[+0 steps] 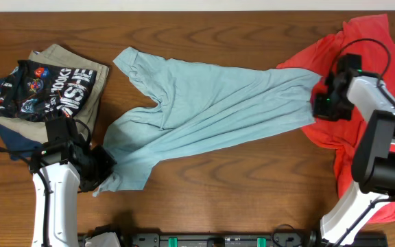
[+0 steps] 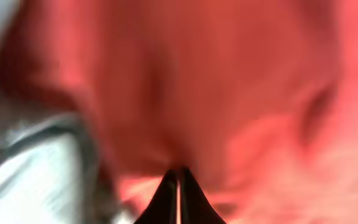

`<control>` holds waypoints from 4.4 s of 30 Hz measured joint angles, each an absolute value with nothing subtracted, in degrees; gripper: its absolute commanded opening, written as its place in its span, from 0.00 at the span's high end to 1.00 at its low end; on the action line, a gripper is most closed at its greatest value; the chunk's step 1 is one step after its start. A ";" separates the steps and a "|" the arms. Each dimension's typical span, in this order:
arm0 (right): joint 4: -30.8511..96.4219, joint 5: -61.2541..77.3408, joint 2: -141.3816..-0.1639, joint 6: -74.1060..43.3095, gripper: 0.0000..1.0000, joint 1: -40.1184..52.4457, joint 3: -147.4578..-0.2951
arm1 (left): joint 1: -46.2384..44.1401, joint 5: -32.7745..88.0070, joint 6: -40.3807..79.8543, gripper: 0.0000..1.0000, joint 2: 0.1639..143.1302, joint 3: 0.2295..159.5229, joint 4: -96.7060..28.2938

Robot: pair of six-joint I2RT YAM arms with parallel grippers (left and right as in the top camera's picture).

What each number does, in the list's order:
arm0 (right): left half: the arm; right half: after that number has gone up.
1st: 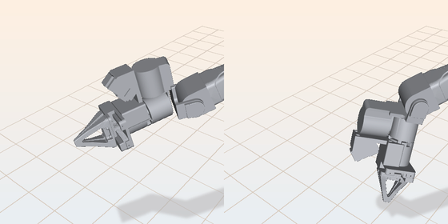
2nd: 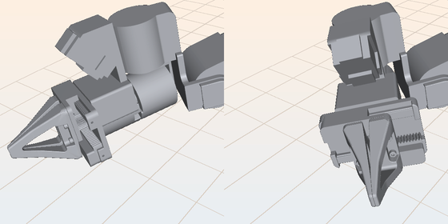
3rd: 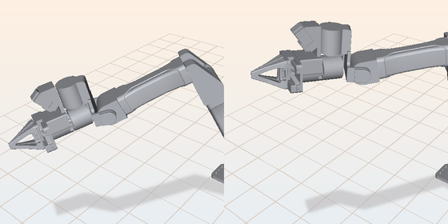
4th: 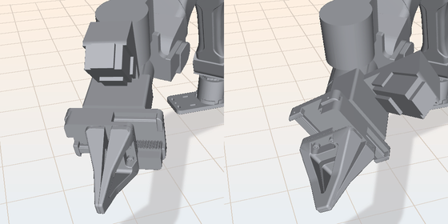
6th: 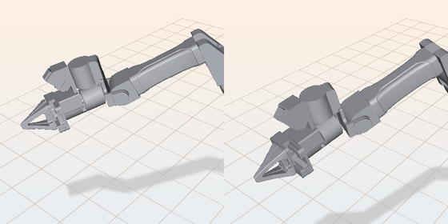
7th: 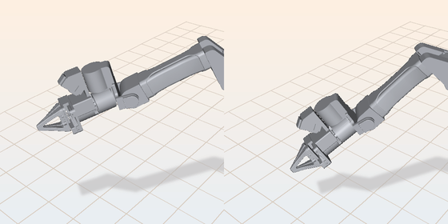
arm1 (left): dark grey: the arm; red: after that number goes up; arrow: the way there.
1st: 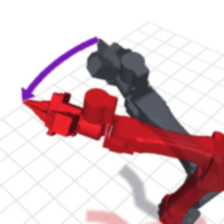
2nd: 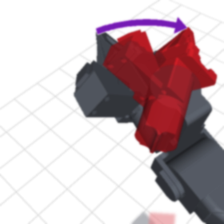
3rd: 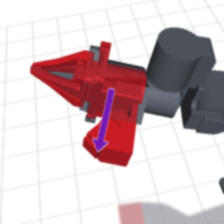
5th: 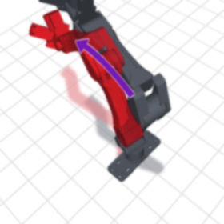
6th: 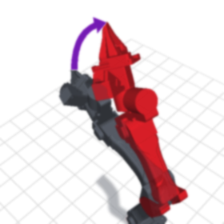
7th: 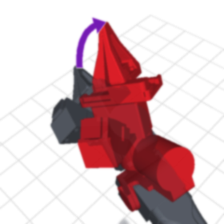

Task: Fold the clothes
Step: 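Hold the shirt hem with the left gripper, move right gripper to shirt's right end, then grasp the shirt's right corner with the right gripper and pull it right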

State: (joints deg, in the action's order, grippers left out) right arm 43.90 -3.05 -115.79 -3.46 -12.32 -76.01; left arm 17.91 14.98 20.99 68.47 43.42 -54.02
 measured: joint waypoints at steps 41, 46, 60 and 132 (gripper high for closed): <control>35.97 21.78 -123.31 15.62 0.85 -15.86 -84.25 | 17.91 14.59 21.02 0.94 68.47 43.42 -54.87; 28.97 16.45 -124.03 10.55 0.84 -15.90 -84.33 | 17.96 14.61 21.15 0.94 68.47 43.42 -54.89; 31.22 -2.52 -127.07 -8.71 0.41 -31.42 -92.82 | 17.96 14.61 21.17 0.94 68.47 43.42 -54.85; 38.52 13.63 -119.39 -8.08 0.08 1.13 -81.97 | 17.96 14.61 21.17 0.94 68.47 43.42 -52.03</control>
